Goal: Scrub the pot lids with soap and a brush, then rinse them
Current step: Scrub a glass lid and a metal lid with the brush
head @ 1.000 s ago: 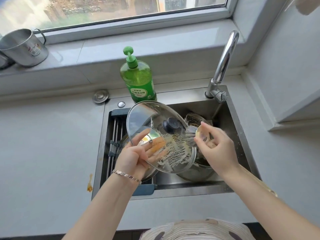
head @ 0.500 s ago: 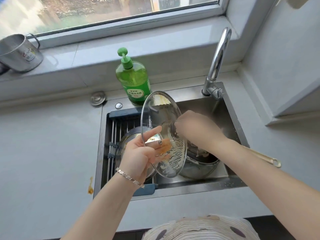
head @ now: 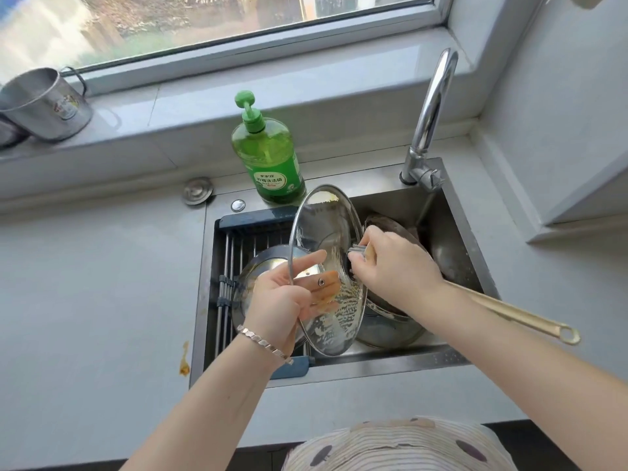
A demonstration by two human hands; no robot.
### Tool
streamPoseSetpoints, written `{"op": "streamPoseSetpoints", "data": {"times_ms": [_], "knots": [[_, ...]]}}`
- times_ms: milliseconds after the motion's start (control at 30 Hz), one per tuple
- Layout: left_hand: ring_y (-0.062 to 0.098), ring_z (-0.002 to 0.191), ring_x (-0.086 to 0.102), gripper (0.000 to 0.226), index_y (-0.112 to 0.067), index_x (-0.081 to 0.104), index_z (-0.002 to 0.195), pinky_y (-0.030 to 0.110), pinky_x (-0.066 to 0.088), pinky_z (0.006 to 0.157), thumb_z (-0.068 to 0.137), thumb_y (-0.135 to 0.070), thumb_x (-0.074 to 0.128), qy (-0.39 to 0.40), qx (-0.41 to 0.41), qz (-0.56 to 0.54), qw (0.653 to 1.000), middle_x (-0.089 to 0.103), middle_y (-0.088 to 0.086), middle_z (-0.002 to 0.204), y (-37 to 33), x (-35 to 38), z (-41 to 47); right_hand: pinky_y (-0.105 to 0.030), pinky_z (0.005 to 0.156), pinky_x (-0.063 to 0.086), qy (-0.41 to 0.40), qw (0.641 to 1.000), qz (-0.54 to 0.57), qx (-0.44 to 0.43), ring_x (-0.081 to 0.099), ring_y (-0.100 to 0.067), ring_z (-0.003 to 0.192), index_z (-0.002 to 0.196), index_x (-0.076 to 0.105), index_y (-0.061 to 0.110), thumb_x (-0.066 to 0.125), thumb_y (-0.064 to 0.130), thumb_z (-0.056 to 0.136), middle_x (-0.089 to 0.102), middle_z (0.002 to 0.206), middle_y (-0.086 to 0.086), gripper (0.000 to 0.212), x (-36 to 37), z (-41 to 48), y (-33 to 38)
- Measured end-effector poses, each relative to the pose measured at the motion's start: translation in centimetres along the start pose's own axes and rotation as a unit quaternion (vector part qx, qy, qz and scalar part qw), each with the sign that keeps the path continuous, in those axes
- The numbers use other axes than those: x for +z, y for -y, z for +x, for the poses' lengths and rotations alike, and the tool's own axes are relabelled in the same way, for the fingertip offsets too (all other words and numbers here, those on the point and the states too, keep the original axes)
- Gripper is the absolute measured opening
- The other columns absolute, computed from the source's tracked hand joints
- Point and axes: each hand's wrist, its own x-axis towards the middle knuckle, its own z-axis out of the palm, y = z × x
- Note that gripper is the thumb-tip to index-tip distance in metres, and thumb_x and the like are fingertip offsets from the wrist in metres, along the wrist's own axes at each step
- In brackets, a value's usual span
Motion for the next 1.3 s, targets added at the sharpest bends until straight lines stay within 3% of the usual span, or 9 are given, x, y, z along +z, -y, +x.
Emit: {"op": "streamPoseSetpoints", "data": {"times_ms": [200, 333, 500, 633, 733, 867, 933, 1133, 1300], "knots": [[0.033, 0.086, 0.069, 0.063, -0.001, 0.063, 0.097, 0.045, 0.056, 0.076, 0.070, 0.031, 0.016, 0.010, -0.016, -0.007, 1.000, 0.069, 0.023, 0.092, -0.4, -0.5, 0.1, -0.014, 0.037, 0.025, 0.229, 0.903, 0.289, 0.220, 0.039, -0.010, 0.036, 0.076, 0.048, 0.014, 0.051, 0.032, 0.090, 0.053, 0.061, -0.004, 0.023, -1.2, 1.2, -1.5], [0.033, 0.078, 0.070, 0.067, 0.002, 0.059, 0.104, 0.045, 0.057, 0.069, 0.065, 0.030, 0.012, -0.019, -0.052, -0.085, 0.995, 0.068, 0.026, 0.096, -0.1, -1.1, 0.5, -0.018, 0.039, 0.030, 0.073, 0.854, 0.465, 0.224, 0.041, -0.009, 0.041, 0.081, 0.048, 0.013, 0.055, 0.032, 0.090, 0.051, 0.066, -0.003, 0.022, 1.2, -2.1, -1.4], [0.031, 0.075, 0.071, 0.072, 0.003, 0.057, 0.106, 0.046, 0.057, 0.068, 0.060, 0.029, 0.010, -0.033, -0.049, -0.118, 0.991, 0.068, 0.025, 0.094, 0.3, -0.2, 0.4, -0.031, 0.060, 0.042, -0.089, 0.977, 0.178, 0.072, 0.053, -0.018, 0.071, 0.090, 0.047, 0.017, 0.047, 0.039, 0.092, 0.053, 0.080, 0.001, 0.022, 0.9, -2.9, -0.6], [0.029, 0.073, 0.070, 0.066, 0.001, 0.061, 0.094, 0.044, 0.056, 0.072, 0.064, 0.032, 0.012, -0.039, -0.018, -0.051, 0.998, 0.071, 0.017, 0.078, 0.4, 0.7, 0.6, -0.033, 0.066, 0.043, -0.036, 0.999, -0.039, 0.011, 0.057, -0.030, 0.084, 0.101, 0.046, 0.016, 0.040, 0.040, 0.094, 0.054, 0.094, -0.003, 0.025, -0.1, -0.7, -0.4], [0.032, 0.077, 0.068, 0.063, 0.002, 0.061, 0.093, 0.046, 0.055, 0.075, 0.066, 0.032, 0.012, -0.038, -0.030, -0.044, 0.998, 0.071, 0.018, 0.078, 0.2, 0.5, 0.7, -0.029, 0.059, 0.037, 0.056, 0.993, 0.054, 0.083, 0.053, -0.021, 0.071, 0.085, 0.047, 0.017, 0.043, 0.038, 0.091, 0.056, 0.079, 0.001, 0.022, -0.1, 0.7, -1.4], [0.032, 0.078, 0.071, 0.046, 0.001, 0.059, 0.103, 0.041, 0.059, 0.067, 0.078, 0.027, 0.030, -0.016, -0.057, -0.061, 0.996, 0.070, 0.023, 0.092, -0.1, -0.7, 0.8, -0.013, 0.032, 0.023, 0.230, 0.830, 0.409, 0.301, 0.037, -0.010, 0.041, 0.084, 0.054, 0.012, 0.048, 0.038, 0.091, 0.054, 0.065, -0.006, 0.027, 0.2, 0.5, -3.5], [0.028, 0.077, 0.071, 0.028, 0.001, 0.058, 0.110, 0.036, 0.060, 0.063, 0.089, 0.011, 0.043, -0.016, -0.048, -0.061, 0.997, 0.070, 0.023, 0.097, 0.0, -1.0, 0.7, -0.015, 0.031, 0.026, 0.208, 0.802, 0.456, 0.325, 0.039, -0.011, 0.045, 0.097, 0.053, 0.008, 0.049, 0.029, 0.088, 0.049, 0.067, -0.007, 0.023, 0.5, 0.1, -4.3], [0.022, 0.068, 0.071, 0.033, 0.000, 0.059, 0.102, 0.032, 0.059, 0.065, 0.092, -0.029, 0.048, -0.080, 0.001, -0.010, 0.997, 0.072, 0.018, 0.087, 1.3, -0.7, 1.4, -0.022, 0.074, 0.044, 0.021, 0.948, 0.298, 0.111, 0.052, -0.013, 0.087, 0.136, 0.031, 0.013, 0.056, 0.021, 0.090, 0.049, 0.109, -0.003, 0.053, -0.7, -0.4, -4.0], [0.020, 0.061, 0.070, 0.032, -0.001, 0.063, 0.089, 0.032, 0.058, 0.060, 0.094, -0.029, 0.049, -0.113, 0.033, 0.040, 0.992, 0.073, 0.013, 0.073, 1.7, 0.7, 1.6, -0.025, 0.085, 0.046, -0.044, 0.981, 0.166, -0.091, 0.052, -0.011, 0.100, 0.146, 0.029, 0.017, 0.060, 0.029, 0.089, 0.053, 0.117, 0.003, 0.066, 0.6, -2.0, -0.7]]}}
